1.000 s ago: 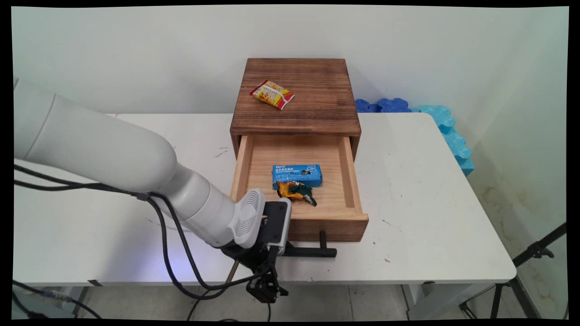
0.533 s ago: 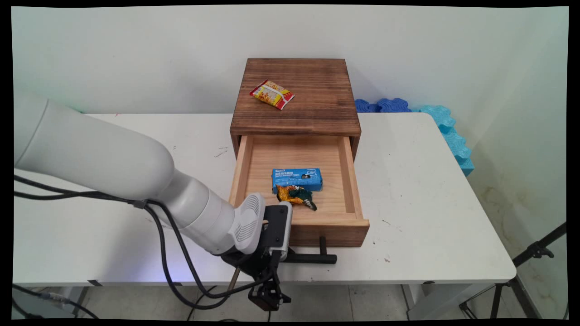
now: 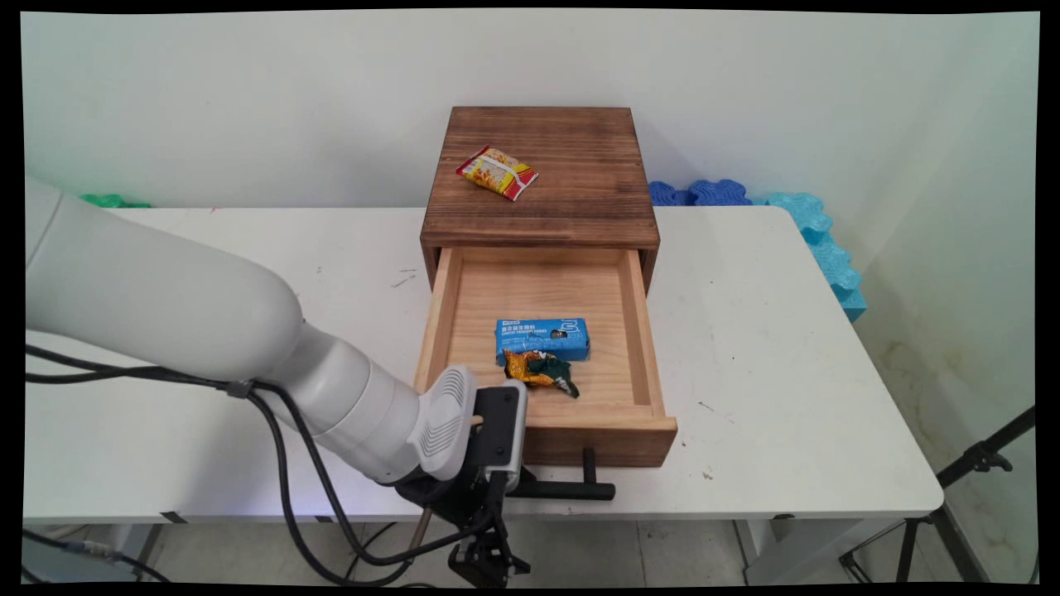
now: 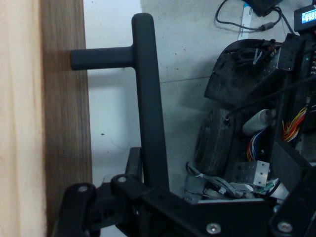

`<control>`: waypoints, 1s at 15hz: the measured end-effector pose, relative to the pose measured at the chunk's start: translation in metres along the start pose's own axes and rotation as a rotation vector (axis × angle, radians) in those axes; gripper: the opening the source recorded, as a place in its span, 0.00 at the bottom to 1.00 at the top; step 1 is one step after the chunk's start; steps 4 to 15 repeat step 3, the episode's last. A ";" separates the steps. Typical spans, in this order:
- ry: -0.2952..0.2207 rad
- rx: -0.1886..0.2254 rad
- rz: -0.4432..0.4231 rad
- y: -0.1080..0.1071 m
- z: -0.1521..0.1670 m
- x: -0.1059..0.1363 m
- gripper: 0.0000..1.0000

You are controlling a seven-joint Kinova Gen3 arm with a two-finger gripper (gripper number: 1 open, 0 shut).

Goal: Open the drawer

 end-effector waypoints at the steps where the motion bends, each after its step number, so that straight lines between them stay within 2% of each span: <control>1: 0.002 0.000 -0.001 0.001 0.000 -0.001 1.00; 15: 0.007 0.001 -0.003 0.002 -0.001 -0.002 1.00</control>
